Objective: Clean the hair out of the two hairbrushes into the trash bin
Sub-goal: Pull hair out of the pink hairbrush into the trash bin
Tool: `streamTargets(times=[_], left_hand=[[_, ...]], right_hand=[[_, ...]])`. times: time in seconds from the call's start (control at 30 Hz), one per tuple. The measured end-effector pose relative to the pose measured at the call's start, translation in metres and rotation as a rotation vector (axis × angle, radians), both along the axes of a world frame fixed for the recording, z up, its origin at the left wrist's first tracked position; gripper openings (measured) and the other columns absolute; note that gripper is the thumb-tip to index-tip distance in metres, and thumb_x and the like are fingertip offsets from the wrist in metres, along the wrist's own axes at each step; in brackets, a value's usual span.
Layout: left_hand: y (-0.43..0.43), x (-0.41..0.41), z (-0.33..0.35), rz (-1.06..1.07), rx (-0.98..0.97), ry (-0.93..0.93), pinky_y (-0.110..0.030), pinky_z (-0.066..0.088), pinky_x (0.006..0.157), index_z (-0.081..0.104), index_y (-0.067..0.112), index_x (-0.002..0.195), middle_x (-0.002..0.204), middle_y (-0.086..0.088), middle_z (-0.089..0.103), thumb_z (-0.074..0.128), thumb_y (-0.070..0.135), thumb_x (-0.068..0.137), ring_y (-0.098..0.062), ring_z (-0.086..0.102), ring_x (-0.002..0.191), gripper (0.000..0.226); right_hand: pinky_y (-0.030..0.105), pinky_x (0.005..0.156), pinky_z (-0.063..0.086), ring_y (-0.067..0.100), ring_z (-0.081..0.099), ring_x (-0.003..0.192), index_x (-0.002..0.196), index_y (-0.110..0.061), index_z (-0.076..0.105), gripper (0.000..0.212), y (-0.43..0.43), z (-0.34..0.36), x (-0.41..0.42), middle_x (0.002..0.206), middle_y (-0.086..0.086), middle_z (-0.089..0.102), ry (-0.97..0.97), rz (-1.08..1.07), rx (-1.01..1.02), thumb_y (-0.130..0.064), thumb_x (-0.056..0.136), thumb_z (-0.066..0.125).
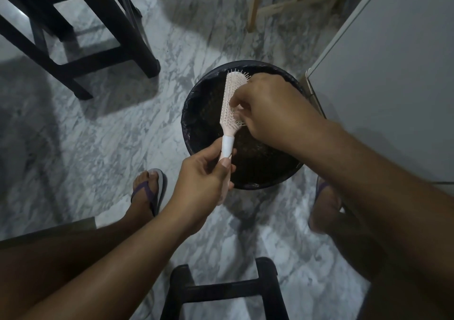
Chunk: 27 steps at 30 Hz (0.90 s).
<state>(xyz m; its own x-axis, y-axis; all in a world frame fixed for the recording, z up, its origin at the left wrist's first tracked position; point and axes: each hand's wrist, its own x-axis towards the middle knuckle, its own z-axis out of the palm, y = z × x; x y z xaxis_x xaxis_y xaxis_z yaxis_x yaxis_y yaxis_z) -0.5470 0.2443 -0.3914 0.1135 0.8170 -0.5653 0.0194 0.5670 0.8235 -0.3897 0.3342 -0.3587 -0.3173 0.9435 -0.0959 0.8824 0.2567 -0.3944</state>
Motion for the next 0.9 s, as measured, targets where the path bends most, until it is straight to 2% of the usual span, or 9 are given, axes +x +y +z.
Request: streamTargets(times=[0.13,0.23,0.33,0.43,0.5,0.57,0.63,0.73,0.9], left_hand=[[-0.001,-0.001,-0.001,-0.041,-0.003,0.02,-0.037,0.052,0.07,0.064,0.044,0.111,0.104,-0.006,0.067,0.051,0.007,0.102,-0.013,0.058,0.074,0.041],[0.003,-0.002,0.001,0.003,-0.049,-0.083,-0.035,0.05,0.066,0.068,0.032,0.119,0.1,-0.008,0.065,0.051,0.005,0.101,-0.018,0.055,0.07,0.037],[0.003,-0.002,0.0,0.023,-0.077,-0.145,-0.029,0.053,0.062,0.063,0.02,0.131,0.105,-0.004,0.069,0.051,0.004,0.1,-0.017,0.057,0.072,0.038],[0.003,-0.002,0.001,0.027,-0.067,-0.169,-0.027,0.055,0.061,0.062,0.016,0.133,0.102,-0.001,0.07,0.051,0.004,0.099,-0.018,0.058,0.075,0.038],[0.004,-0.002,0.001,0.04,-0.064,-0.179,-0.027,0.055,0.061,0.063,0.016,0.133,0.104,0.0,0.071,0.05,0.004,0.099,-0.018,0.058,0.077,0.038],[0.004,-0.001,0.001,0.04,-0.066,-0.189,-0.027,0.056,0.062,0.064,0.017,0.131,0.106,0.0,0.072,0.05,0.005,0.099,-0.018,0.058,0.078,0.037],[0.004,0.001,0.002,0.039,-0.065,-0.202,-0.028,0.056,0.062,0.065,0.021,0.126,0.106,0.0,0.072,0.05,0.005,0.099,-0.02,0.058,0.078,0.035],[0.004,0.0,0.002,0.051,-0.047,-0.213,-0.029,0.056,0.064,0.066,0.026,0.123,0.111,0.003,0.074,0.052,0.006,0.098,-0.015,0.061,0.081,0.035],[0.004,-0.009,0.001,0.096,-0.061,-0.236,-0.032,0.057,0.067,0.066,0.024,0.123,0.115,0.004,0.074,0.052,0.005,0.097,-0.016,0.062,0.086,0.035]], right_hand=[[0.036,0.078,0.058,0.019,0.069,0.083,0.096,-0.016,0.077,0.009,0.001,-0.006,0.005,0.094,0.006,0.073,0.101,-0.049,-0.075,-0.019,0.088,0.074],[0.021,0.068,0.057,0.008,0.068,0.067,0.092,-0.012,0.075,0.008,0.004,0.005,0.011,0.087,0.001,0.074,0.337,-0.19,-0.144,-0.018,0.092,0.07],[0.027,0.058,0.062,0.013,0.072,0.068,0.095,-0.009,0.07,0.007,0.015,0.027,0.03,0.08,0.003,0.07,0.744,-0.404,-0.101,-0.012,0.097,0.065],[0.037,0.066,0.065,0.011,0.071,0.073,0.109,-0.005,0.068,0.015,0.026,0.025,0.044,0.082,0.003,0.071,0.836,-0.564,-0.044,-0.011,0.101,0.057],[0.042,0.07,0.065,0.012,0.073,0.081,0.121,-0.006,0.063,0.022,0.019,0.01,0.036,0.086,-0.001,0.071,0.852,-0.604,-0.218,-0.014,0.101,0.058],[0.041,0.075,0.065,0.015,0.074,0.091,0.117,-0.01,0.066,0.021,0.009,-0.003,0.022,0.091,-0.001,0.074,0.896,-0.503,-0.474,-0.015,0.097,0.066],[0.034,0.076,0.064,0.015,0.075,0.085,0.11,-0.004,0.071,0.017,0.005,-0.008,0.016,0.089,0.005,0.076,0.936,-0.414,-0.599,-0.011,0.095,0.067],[0.028,0.069,0.064,0.019,0.076,0.074,0.102,0.004,0.074,0.02,0.014,-0.002,0.028,0.084,0.015,0.077,0.91,-0.449,-0.531,-0.012,0.089,0.073],[0.014,0.051,0.053,0.001,0.059,0.05,0.086,-0.006,0.074,0.016,0.034,-0.01,0.059,0.068,0.0,0.074,0.906,-0.644,-0.197,-0.02,0.092,0.072]])
